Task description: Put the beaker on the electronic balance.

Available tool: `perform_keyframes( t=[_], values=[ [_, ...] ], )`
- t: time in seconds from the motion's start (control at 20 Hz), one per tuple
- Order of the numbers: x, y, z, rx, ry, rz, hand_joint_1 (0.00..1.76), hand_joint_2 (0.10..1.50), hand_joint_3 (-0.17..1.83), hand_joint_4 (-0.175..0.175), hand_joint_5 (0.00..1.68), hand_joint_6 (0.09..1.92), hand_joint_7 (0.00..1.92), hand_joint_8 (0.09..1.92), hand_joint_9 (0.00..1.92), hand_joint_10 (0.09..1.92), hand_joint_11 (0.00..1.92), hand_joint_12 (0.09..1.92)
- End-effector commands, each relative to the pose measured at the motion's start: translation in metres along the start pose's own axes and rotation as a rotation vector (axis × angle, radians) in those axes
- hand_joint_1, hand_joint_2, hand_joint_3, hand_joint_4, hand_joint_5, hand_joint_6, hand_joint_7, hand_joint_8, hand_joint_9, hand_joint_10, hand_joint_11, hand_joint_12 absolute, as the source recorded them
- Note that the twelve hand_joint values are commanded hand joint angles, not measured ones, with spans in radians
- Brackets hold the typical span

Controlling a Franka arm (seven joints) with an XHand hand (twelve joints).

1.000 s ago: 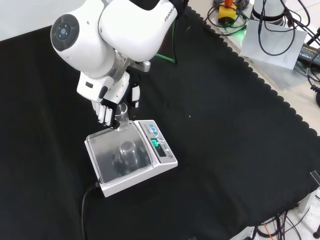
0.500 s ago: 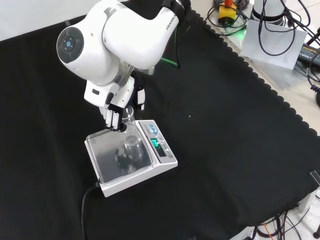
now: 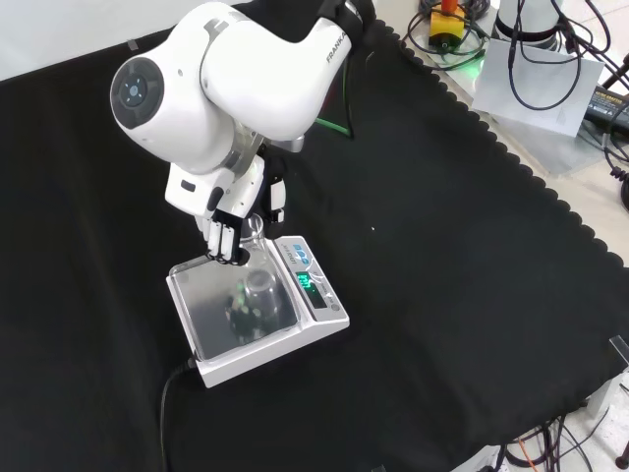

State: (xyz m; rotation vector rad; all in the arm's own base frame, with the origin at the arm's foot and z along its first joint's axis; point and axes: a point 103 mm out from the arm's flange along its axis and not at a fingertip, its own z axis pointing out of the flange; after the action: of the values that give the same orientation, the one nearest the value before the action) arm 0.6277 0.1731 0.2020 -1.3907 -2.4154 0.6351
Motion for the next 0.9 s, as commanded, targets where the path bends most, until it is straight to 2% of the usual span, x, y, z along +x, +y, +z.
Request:
perform_keyframes(
  t=[0.05,0.45,0.9],
  values=[
    [0.003,0.022,0.017,0.038,0.016,-0.015,1.36,1.17,0.0,-0.175,0.82,1.24,0.69,1.32,1.0,1.12,0.99,0.94],
    [0.016,0.056,0.02,0.057,0.042,-0.018,1.36,1.17,0.0,-0.175,0.82,1.24,0.7,1.32,1.01,1.12,0.99,0.94],
    [0.014,0.059,0.029,0.093,0.043,-0.018,1.36,1.16,0.0,-0.175,0.82,1.23,0.7,1.32,1.01,1.12,0.99,0.94]
  ],
)
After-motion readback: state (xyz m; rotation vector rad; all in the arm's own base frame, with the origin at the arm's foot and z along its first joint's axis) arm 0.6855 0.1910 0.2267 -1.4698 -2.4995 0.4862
